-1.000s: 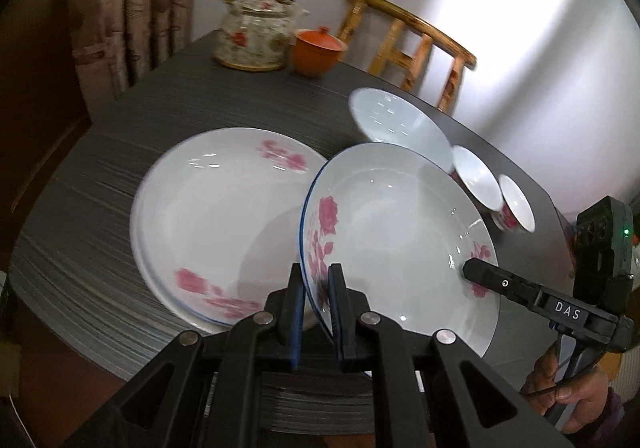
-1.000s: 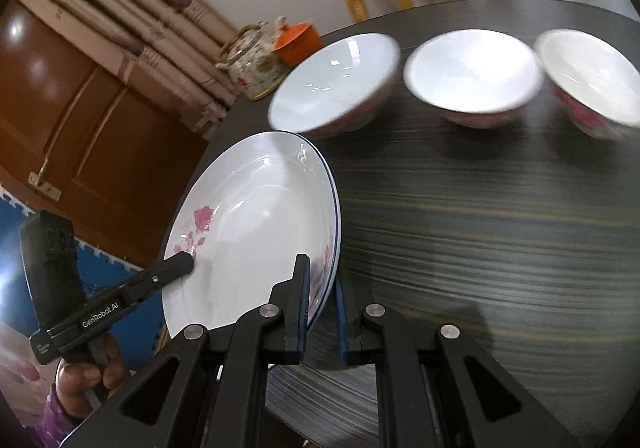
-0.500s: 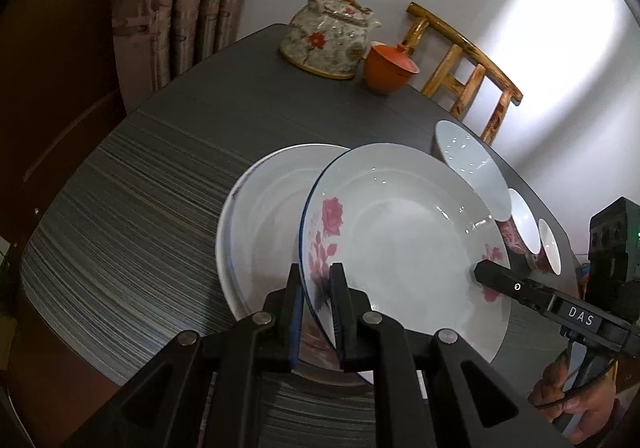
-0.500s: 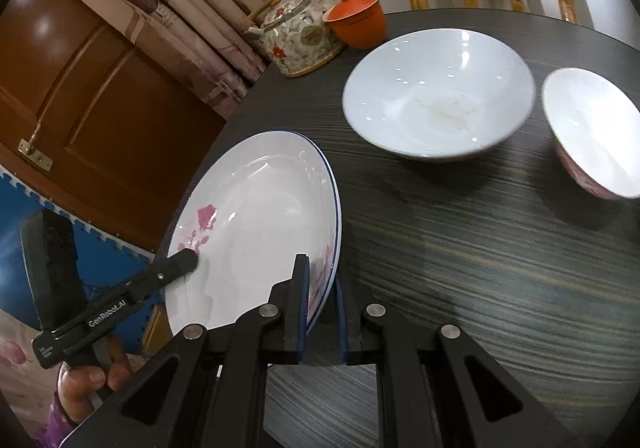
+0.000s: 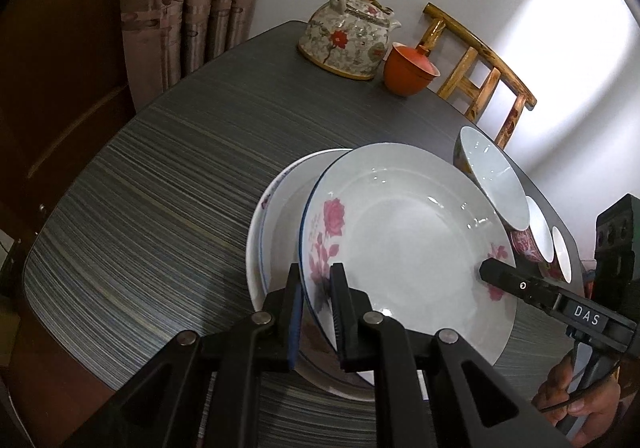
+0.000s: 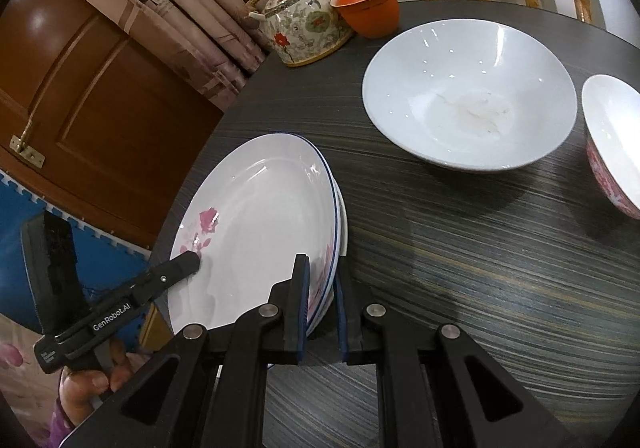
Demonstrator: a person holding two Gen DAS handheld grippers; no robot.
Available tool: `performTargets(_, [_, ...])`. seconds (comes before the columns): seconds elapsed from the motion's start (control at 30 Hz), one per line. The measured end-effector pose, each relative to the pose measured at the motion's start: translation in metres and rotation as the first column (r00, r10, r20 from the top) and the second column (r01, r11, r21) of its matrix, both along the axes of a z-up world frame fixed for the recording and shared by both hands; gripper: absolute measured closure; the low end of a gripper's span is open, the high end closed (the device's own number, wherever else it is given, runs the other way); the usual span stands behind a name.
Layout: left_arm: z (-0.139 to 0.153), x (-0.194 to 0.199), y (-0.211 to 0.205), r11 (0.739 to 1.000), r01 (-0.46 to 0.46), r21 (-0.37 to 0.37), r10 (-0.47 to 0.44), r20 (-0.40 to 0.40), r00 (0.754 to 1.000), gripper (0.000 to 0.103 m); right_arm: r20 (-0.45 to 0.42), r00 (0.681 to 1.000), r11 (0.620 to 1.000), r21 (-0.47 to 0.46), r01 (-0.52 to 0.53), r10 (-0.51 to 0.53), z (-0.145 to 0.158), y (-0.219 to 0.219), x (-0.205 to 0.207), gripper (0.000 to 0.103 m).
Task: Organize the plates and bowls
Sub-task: 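Carry the smaller plate over the plate stack and lower it on top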
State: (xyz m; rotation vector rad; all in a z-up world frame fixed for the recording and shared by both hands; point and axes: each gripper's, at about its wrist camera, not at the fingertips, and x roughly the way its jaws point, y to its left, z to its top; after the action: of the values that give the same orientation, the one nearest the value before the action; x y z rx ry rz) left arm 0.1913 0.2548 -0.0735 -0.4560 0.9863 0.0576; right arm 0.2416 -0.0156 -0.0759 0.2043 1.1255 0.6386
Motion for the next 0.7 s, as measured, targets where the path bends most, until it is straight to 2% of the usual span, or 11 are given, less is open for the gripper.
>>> performTargets(0.2, [-0.001,0.001,0.001,1.000,-0.008,0.015,0.008,-0.004,1.000,0.090,0.004,1.000,1.000,-0.005,-0.001,0.001,0.001,0.005,0.000,0.091])
performTargets(0.47, [0.001,0.004,-0.006,0.995,0.004,0.102,-0.003,-0.012,1.000,0.091,-0.003,1.000,1.000,-0.017,0.003,-0.003,-0.002,0.006,0.001,0.091])
performTargets(0.7, [0.015,0.000,-0.011,0.987,-0.006,0.162,-0.003,0.057,0.998,0.090,-0.003,1.000,1.000,-0.023,0.004,-0.005,-0.005,0.006,0.001,0.091])
